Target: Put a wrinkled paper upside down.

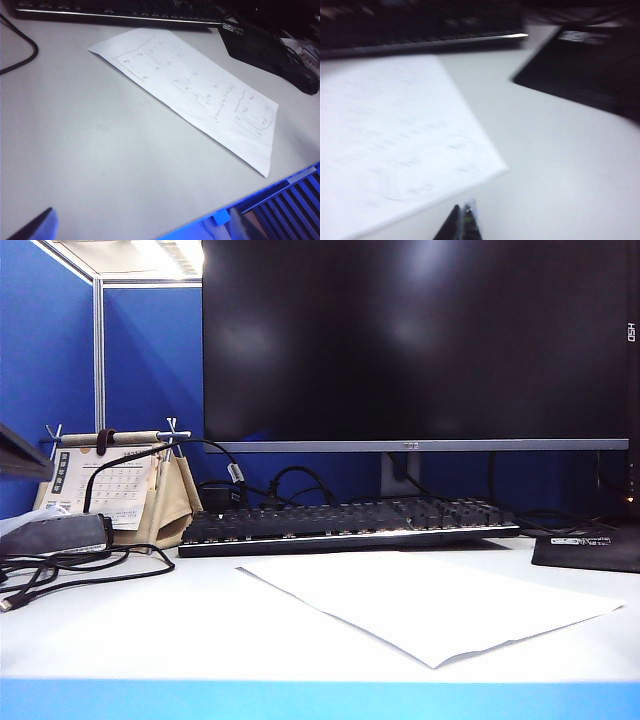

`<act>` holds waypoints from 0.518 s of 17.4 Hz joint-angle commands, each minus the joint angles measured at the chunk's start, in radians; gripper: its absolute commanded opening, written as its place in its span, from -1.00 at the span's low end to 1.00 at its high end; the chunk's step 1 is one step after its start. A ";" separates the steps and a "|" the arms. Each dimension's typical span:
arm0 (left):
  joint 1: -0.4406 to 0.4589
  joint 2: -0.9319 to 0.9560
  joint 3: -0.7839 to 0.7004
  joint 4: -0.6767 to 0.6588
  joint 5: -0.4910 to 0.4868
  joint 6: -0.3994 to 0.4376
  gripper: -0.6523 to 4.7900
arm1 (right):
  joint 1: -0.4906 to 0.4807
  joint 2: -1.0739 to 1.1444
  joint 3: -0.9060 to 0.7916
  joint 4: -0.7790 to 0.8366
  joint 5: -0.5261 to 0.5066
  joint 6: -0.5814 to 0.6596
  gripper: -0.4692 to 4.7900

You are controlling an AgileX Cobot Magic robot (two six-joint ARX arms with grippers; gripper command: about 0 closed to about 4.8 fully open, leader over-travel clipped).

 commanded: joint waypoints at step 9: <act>0.000 0.002 0.160 -0.051 0.140 -0.042 0.95 | -0.016 0.005 0.037 0.160 -0.188 0.195 -0.84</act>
